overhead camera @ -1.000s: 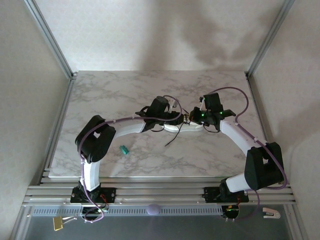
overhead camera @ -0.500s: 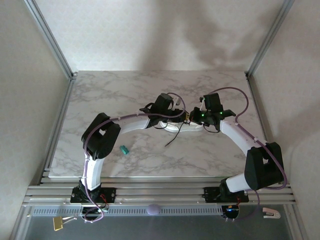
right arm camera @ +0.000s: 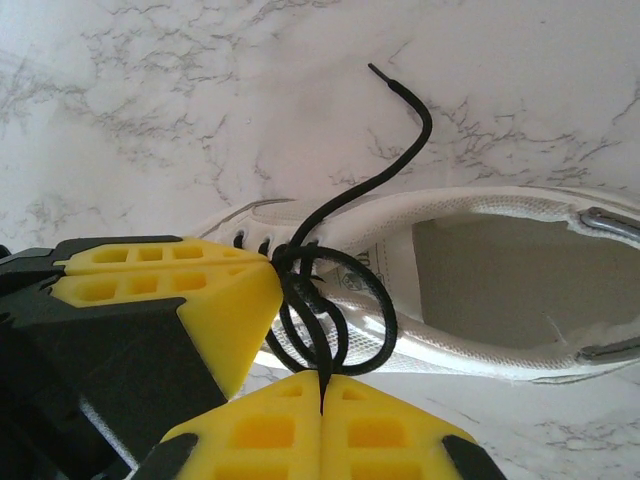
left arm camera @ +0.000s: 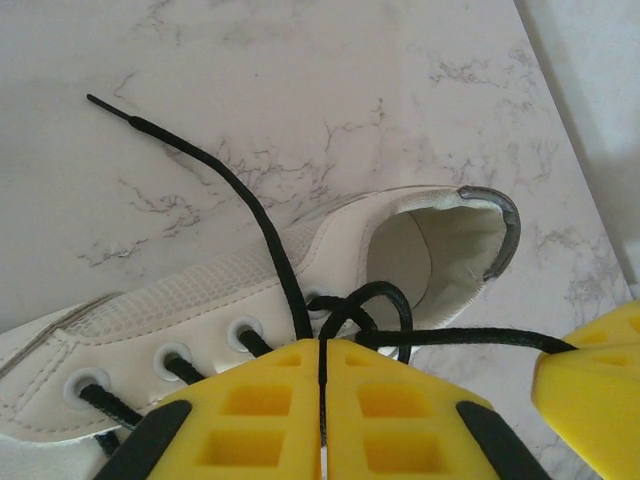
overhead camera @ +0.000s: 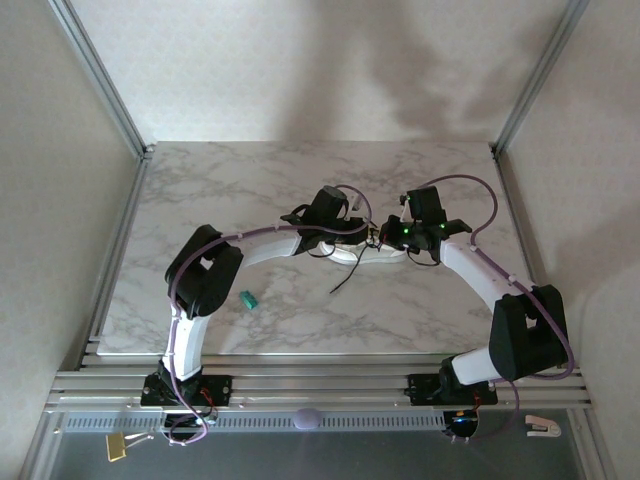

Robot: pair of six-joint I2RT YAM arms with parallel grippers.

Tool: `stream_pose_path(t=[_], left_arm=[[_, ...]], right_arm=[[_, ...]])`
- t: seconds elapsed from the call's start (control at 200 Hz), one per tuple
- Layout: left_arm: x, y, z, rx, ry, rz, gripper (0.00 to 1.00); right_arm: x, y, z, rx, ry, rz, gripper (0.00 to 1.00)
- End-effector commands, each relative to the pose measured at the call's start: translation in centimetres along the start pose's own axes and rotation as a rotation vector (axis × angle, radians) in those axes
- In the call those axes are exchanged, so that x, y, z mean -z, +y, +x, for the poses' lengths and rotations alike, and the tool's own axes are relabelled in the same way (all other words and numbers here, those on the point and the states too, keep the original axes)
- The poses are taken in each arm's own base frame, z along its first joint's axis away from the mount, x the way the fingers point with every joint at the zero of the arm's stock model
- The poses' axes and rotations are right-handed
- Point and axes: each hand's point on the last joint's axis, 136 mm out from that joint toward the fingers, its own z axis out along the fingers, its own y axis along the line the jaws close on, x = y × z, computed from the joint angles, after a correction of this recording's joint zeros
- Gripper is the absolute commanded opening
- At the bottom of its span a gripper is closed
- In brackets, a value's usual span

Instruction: Tie the shoes

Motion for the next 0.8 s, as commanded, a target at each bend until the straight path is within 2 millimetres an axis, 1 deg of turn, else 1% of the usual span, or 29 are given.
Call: stream_pose_path(t=[0.0,0.42,0.581,0.796], left_arm=[[1.0,-0.4,-0.6,-0.031,-0.023,-0.020,0.08],[2.3,0.5,-0.8,-0.019,-0.052,-0.029,0.07],[2.8,0.4,-0.9,-0.024,-0.063,-0.021,0.07],[2.9,1.6,-0.7,-0.010,-0.064,-0.050,0.05]], right_arm=[[0.9,-1.0,-0.1,0.007,-0.018,0.047,0.00],[1.1,-3.3,0.1,0.018,-0.018,0.178,0.00],[0.9,-3.4,0.2,0.019,-0.014,0.182,0.00],[1.0,-3.4,0.2,0.021,-0.015,0.182,0.00]])
